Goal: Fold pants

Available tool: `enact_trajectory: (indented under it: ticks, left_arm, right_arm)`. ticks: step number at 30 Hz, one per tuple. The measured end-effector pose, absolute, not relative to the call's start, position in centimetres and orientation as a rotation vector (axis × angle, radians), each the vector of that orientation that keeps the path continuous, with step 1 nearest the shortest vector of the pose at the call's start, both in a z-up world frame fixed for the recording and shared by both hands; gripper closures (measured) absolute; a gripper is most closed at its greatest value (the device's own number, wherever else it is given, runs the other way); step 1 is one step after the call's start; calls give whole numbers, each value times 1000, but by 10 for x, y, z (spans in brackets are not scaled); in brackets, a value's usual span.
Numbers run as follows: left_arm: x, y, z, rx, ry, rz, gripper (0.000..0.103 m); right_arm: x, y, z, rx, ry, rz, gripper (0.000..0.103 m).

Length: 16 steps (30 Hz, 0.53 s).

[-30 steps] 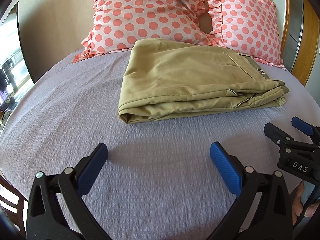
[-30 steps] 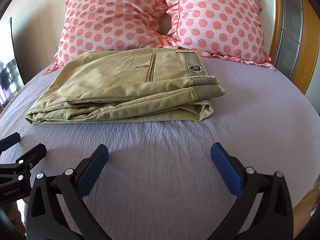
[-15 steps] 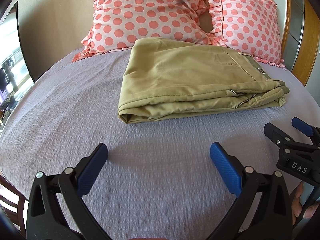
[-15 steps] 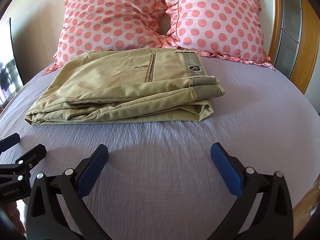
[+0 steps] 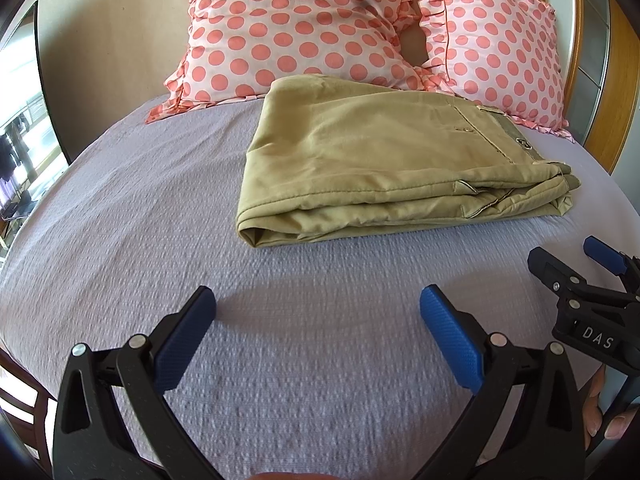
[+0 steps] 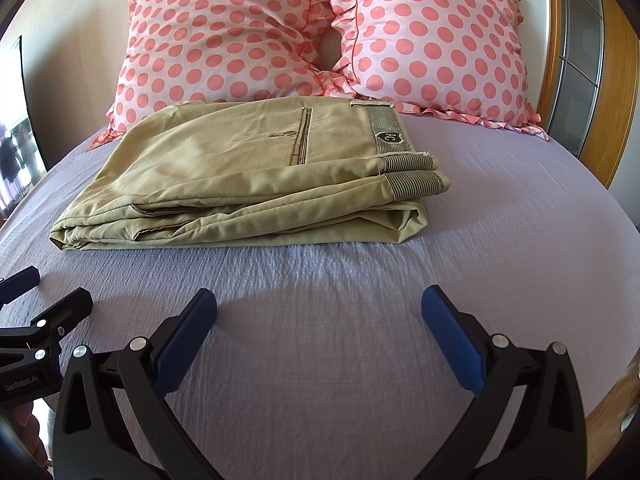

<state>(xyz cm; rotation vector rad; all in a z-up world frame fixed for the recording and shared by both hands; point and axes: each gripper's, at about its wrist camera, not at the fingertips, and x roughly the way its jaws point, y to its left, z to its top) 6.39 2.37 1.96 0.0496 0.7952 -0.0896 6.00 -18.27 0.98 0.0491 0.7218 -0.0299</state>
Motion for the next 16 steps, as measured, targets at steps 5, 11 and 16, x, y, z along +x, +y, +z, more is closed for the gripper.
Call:
enact_trajectory:
  ticks: [5,11,16]
  left_arm:
    - [63,24,20,51,792,-91,2]
    - [63,24,20,52,793,-91,2]
    - [64,24,20,51,794,-91,2]
  right_arm:
    - [60,-183,10,49,721,-30,1]
    - [60,-183,10,49,720,-29,1]
    - [60,-183,10,49,720,-29,1]
